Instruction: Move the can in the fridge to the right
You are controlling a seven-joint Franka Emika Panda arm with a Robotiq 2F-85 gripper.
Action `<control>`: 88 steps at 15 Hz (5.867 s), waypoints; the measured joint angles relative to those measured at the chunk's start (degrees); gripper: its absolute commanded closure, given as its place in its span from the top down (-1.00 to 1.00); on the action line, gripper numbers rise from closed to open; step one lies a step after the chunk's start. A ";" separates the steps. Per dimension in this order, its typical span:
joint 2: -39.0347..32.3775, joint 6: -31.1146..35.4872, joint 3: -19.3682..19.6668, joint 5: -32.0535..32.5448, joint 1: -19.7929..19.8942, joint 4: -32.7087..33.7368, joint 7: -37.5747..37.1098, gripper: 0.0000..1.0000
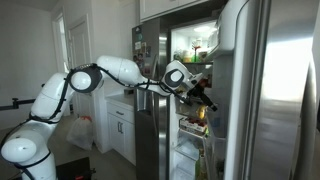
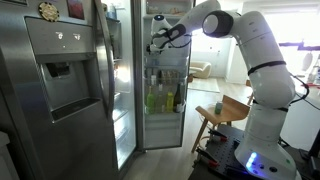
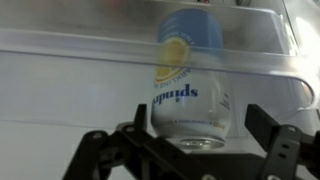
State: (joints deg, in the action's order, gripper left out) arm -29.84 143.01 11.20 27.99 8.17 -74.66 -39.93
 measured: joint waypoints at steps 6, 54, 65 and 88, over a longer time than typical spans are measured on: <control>-2.19 -2.53 -0.21 -0.47 0.00 3.31 0.00 -0.06; 6.25 -3.17 5.25 -0.62 4.43 -8.13 -3.42 -0.06; 9.89 -2.24 7.58 -0.53 4.95 -13.30 -5.48 -0.06; 11.03 -2.15 8.67 -0.32 4.45 -14.83 -5.56 1.00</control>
State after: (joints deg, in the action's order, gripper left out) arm -18.81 140.86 19.87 27.67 12.63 -89.49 -45.48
